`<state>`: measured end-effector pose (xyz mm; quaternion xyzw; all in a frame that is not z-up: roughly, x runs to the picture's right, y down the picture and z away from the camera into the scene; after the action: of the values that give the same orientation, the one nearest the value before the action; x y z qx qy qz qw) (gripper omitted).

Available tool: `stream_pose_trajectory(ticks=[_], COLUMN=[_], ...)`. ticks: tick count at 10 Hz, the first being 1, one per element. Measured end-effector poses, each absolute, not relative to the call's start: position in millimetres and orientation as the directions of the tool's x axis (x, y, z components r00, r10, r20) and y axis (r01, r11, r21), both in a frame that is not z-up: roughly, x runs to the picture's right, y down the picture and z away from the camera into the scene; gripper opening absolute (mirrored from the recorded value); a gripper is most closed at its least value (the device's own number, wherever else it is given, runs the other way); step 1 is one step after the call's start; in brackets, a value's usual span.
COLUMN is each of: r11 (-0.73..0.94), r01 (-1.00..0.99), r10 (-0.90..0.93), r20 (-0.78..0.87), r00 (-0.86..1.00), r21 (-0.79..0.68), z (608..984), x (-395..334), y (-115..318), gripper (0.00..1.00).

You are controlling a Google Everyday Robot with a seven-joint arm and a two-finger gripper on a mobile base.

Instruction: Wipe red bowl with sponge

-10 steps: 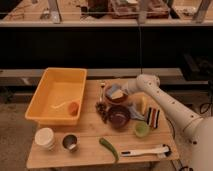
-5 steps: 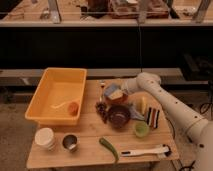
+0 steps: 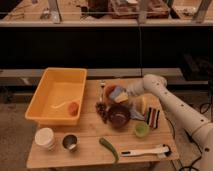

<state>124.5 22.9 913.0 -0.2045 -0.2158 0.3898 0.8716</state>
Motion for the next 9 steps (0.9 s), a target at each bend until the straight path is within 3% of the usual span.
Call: stream_pose_trajectory(ticks=[5,9], r11=[0.586,0.602], r01=[-0.653,-0.631], r10=[0.793,0.783], r20=[0.175,0.208], r00=[0.583,0.586], r21=[-0.479,-0.489], z=[940.5,943.6], x=[148.4,117.1], y=[5.6,-9.6], gripper=[0.00,0.00])
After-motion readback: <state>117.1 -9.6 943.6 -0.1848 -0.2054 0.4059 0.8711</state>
